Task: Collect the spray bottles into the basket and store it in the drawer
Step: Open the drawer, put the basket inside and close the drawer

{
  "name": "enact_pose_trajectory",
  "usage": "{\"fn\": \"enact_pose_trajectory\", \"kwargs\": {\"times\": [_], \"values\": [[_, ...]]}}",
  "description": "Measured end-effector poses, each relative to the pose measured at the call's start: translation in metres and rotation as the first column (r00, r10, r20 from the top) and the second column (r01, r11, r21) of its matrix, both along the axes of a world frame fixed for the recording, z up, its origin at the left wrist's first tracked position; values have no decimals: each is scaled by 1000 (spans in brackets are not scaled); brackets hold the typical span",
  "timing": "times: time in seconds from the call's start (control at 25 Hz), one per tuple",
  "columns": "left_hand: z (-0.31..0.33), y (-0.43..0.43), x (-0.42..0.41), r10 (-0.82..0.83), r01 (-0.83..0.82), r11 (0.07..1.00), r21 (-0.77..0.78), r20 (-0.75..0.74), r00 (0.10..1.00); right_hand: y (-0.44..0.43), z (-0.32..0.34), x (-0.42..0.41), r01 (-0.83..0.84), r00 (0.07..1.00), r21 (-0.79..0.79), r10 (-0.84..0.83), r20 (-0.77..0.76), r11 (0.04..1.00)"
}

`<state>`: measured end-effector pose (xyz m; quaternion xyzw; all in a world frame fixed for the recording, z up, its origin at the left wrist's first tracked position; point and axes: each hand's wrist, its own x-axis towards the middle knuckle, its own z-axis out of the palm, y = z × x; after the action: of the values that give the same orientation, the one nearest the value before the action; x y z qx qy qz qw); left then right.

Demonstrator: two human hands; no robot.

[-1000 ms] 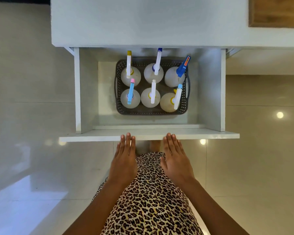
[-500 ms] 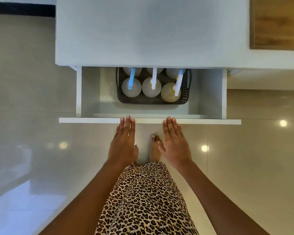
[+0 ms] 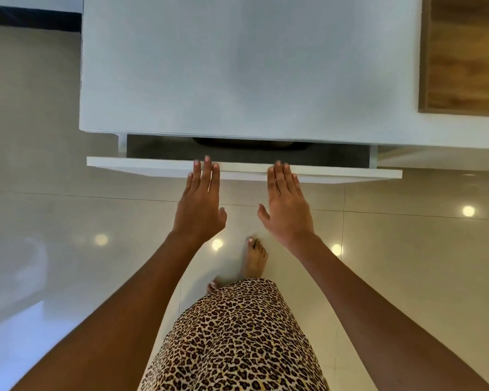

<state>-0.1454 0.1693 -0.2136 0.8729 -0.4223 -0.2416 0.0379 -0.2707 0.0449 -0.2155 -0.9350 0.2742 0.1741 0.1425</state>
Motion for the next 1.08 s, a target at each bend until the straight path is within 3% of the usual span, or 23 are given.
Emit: {"fn": "enact_pose_trajectory", "kwargs": {"times": [0.24, 0.56, 0.64, 0.72, 0.96, 1.08], "values": [[-2, -21, 21, -5, 5, 1000, 11, -12, 1000, -20, 0, 26, -1, 1000, 8, 1, -25, 1000], [2, -19, 23, 10, -11, 1000, -25, -43, 999, -22, 1, 26, 21, 996, -18, -20, 82, 1000], [3, -16, 30, -40, 51, 988, -145, 78, 996, -28, 4, 23, 25, 972, -154, 13, 236, 988], [4, -16, 46, -100, 152, 968, -201, 246, 964, -44, 8, 25, 14, 956, -222, 52, 290, 975], [14, -43, 99, -155, 155, 988, 15, 190, 969, -103, 12, 58, -159, 986, -104, 162, 26, 982], [14, -49, 98, -130, 119, 991, 68, 177, 976, -106, 7, 61, -142, 989, -98, 146, 34, 985]]}}
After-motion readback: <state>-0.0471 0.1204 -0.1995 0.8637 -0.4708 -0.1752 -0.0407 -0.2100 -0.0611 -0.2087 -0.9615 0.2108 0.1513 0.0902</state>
